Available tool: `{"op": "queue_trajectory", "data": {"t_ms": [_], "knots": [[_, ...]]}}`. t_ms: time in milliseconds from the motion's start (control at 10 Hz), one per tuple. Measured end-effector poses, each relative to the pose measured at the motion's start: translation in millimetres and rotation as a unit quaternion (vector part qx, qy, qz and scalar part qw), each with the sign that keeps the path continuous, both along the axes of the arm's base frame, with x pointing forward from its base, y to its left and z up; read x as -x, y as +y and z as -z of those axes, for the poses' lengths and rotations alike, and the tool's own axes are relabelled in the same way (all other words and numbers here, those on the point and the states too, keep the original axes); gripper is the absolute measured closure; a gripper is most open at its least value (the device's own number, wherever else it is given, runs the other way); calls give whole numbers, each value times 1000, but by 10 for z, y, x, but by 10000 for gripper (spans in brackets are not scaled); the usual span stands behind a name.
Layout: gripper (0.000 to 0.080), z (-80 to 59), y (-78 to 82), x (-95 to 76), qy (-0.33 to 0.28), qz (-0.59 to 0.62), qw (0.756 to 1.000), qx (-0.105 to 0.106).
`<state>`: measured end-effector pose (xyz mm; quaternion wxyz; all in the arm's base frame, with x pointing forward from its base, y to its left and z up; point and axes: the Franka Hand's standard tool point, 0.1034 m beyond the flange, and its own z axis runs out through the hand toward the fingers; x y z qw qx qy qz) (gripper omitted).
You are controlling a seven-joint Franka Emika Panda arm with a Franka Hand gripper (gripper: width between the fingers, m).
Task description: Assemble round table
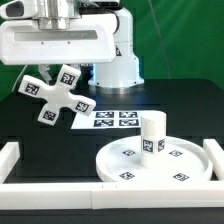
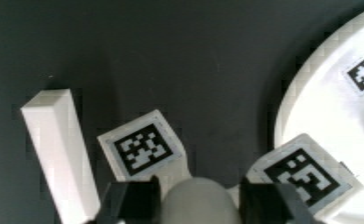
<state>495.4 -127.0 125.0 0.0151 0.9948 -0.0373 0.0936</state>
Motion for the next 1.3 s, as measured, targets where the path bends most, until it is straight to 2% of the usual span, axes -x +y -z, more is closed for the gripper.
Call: {"op": "queue_trajectory", "data": {"t_ms": [100, 300, 500, 700, 800, 1200, 1300], "knots": [[593, -19, -73, -7, -33, -1, 999, 21], [593, 45, -125, -51, -61, -12, 997, 52], [593, 152, 14, -234, -54, -19, 997, 48], [593, 263, 84, -413, -80, -27, 994, 71], [593, 272, 114, -429, -91, -29, 992, 78], [593, 304, 97, -405, -81, -30, 994, 74], [593, 334, 52, -406, -65, -26, 996, 63]]}}
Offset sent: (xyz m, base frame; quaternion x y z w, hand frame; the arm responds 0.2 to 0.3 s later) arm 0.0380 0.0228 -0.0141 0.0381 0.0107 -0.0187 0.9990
